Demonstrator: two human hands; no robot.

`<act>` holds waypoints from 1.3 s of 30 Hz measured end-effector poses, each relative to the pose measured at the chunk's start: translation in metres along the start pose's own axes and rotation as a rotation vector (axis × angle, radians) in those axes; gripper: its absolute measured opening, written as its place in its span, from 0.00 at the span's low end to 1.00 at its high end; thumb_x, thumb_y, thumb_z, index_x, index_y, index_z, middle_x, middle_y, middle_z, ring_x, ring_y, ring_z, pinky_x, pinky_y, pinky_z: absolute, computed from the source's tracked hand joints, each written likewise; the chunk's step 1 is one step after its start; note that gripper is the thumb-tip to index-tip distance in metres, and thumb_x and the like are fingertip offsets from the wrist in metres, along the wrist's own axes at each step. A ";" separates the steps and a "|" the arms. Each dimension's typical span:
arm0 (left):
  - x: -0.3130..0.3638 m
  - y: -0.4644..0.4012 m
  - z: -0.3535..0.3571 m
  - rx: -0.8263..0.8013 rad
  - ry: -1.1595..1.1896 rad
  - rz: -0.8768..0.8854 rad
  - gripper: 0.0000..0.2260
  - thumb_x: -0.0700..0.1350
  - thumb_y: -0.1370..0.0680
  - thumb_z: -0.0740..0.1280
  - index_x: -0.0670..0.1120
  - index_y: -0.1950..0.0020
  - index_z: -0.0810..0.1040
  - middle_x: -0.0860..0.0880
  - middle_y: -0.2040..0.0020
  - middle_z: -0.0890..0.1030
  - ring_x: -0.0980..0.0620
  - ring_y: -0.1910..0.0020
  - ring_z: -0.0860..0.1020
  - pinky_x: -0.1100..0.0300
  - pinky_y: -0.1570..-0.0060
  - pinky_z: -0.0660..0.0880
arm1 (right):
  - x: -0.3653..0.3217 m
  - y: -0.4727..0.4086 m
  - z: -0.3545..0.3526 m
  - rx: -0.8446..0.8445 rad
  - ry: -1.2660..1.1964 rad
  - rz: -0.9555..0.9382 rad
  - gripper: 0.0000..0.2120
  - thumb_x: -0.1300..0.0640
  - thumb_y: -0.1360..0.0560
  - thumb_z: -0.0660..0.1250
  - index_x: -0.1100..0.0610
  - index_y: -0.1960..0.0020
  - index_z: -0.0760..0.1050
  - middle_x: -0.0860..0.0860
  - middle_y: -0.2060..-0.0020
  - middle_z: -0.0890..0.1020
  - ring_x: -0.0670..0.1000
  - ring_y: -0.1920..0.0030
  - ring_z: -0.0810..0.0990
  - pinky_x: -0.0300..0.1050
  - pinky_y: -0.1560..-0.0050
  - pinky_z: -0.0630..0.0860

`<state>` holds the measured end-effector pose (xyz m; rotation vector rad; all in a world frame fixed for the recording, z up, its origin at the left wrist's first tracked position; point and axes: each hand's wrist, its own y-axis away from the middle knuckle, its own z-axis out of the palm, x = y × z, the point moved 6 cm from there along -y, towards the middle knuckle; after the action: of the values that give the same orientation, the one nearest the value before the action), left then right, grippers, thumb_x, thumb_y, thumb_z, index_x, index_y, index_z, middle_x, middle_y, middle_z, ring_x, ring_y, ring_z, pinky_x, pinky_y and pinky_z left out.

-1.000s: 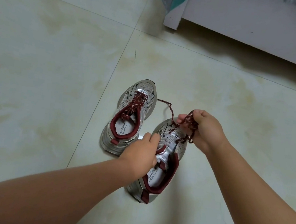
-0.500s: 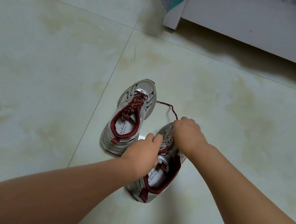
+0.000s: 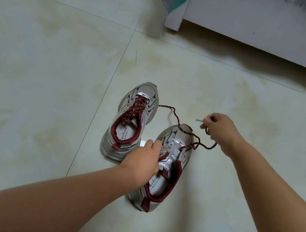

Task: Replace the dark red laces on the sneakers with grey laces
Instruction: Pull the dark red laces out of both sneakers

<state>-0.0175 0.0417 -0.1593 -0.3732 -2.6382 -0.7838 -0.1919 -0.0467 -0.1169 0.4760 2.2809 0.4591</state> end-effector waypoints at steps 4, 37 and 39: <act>0.000 0.001 0.000 0.009 0.001 0.001 0.13 0.40 0.24 0.59 0.44 0.40 0.62 0.44 0.45 0.69 0.43 0.52 0.74 0.53 0.58 0.70 | 0.021 0.014 0.030 -0.151 0.274 -0.042 0.06 0.56 0.24 0.65 0.58 0.57 0.74 0.51 0.66 0.75 0.48 0.70 0.67 0.39 0.71 0.61; 0.000 0.010 -0.002 0.059 0.004 -0.052 0.12 0.42 0.23 0.58 0.44 0.40 0.62 0.45 0.45 0.70 0.48 0.60 0.68 0.57 0.62 0.64 | 0.034 0.047 0.033 -0.086 0.102 -0.019 0.08 0.58 0.25 0.66 0.56 0.63 0.74 0.49 0.70 0.72 0.49 0.66 0.70 0.36 0.69 0.66; 0.000 0.010 -0.002 0.053 0.006 -0.052 0.12 0.42 0.23 0.58 0.43 0.40 0.62 0.45 0.44 0.70 0.48 0.60 0.68 0.57 0.62 0.63 | 0.035 0.045 0.020 0.018 -0.270 0.037 0.11 0.64 0.25 0.64 0.57 0.66 0.72 0.50 0.72 0.71 0.47 0.70 0.65 0.31 0.75 0.62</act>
<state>-0.0130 0.0487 -0.1529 -0.2885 -2.6663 -0.7280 -0.1915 0.0126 -0.1300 0.5552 2.0211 0.3691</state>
